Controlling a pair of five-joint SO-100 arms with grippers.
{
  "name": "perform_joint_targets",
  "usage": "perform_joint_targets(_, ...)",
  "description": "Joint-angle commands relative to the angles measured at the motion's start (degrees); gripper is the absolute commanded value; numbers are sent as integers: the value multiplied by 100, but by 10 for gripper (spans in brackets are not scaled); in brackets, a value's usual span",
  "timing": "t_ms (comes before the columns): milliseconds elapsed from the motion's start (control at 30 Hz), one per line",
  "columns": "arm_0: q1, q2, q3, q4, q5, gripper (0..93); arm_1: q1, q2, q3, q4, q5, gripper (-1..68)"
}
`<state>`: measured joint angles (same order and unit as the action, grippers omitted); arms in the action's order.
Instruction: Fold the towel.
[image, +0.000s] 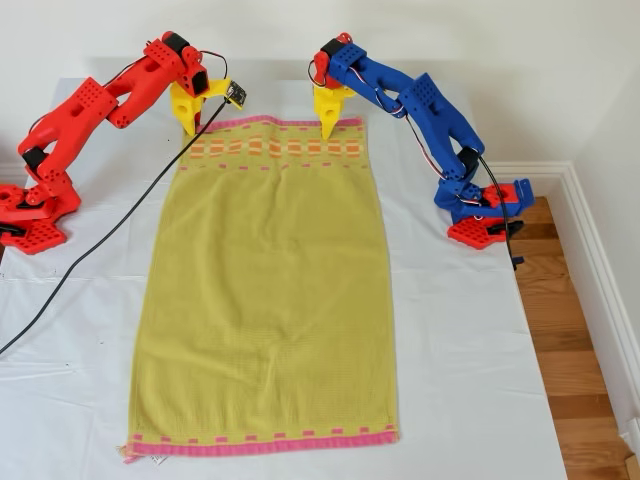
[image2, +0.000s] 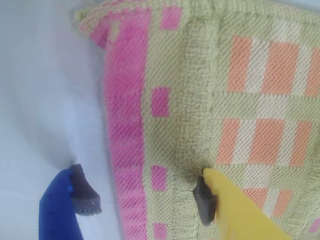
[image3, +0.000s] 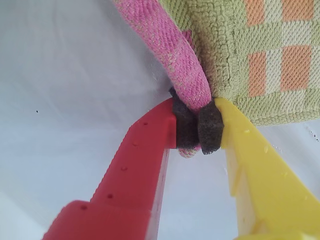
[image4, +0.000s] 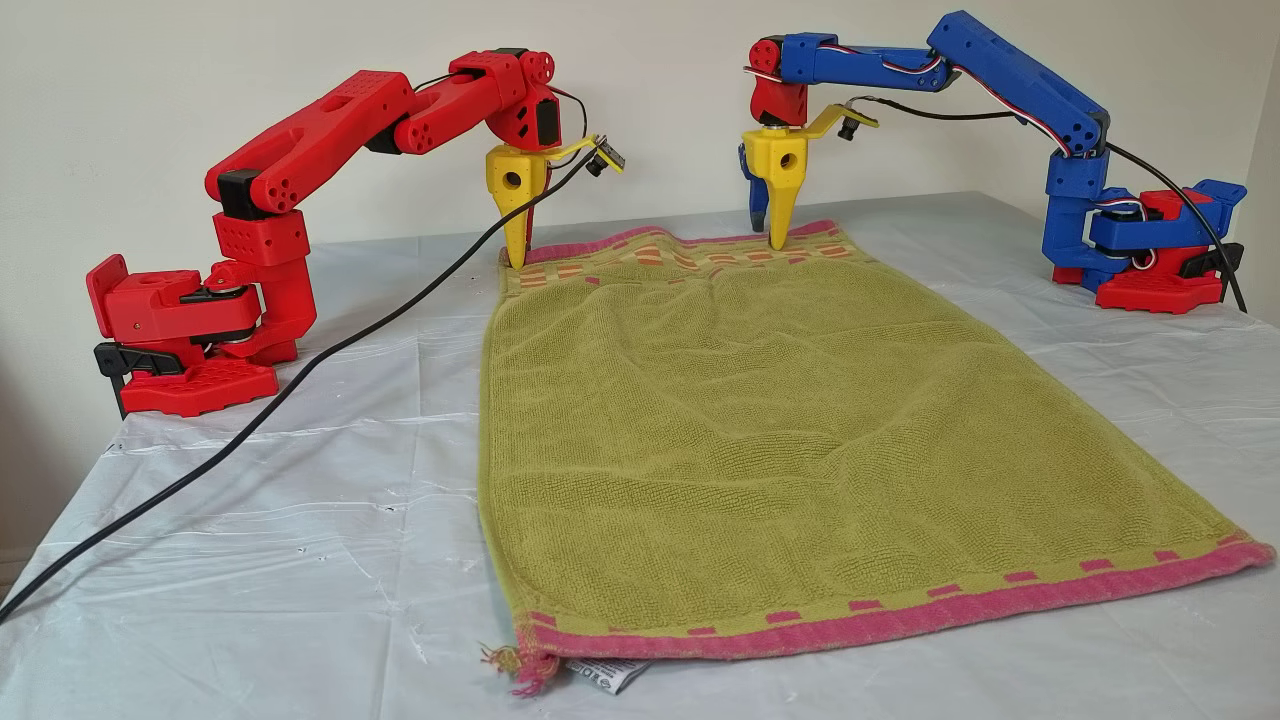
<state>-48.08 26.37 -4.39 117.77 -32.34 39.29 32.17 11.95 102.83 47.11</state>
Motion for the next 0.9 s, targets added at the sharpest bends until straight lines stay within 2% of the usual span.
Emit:
perform_joint_targets(0, -35, 308, 439, 88, -149, 14, 123, 1116, 466, 35, -35, 415)
perform_joint_targets(200, -62, 791, 1125, 88, -229, 14, 598, 1881, 1679, 18, -141, 409)
perform_joint_targets(467, -88, 879, 1257, 88, -237, 14, 773, 1898, 2162, -167, -114, 406)
perform_joint_targets(533, -88, 888, 1257, 79, -229, 14, 844, 2224, 2944, -624, -53, 421)
perform_joint_targets(667, -88, 896, 1283, 79, -237, 14, 1230, 3876, 5801, -2355, -18, 417)
perform_joint_targets(767, -105, 905, 1301, 79, -237, 14, 1345, 4412, 6442, -2584, -70, 406)
perform_joint_targets(867, -114, 914, 1336, 79, -255, 14, 1134, 4113, 6047, -2347, -53, 401)
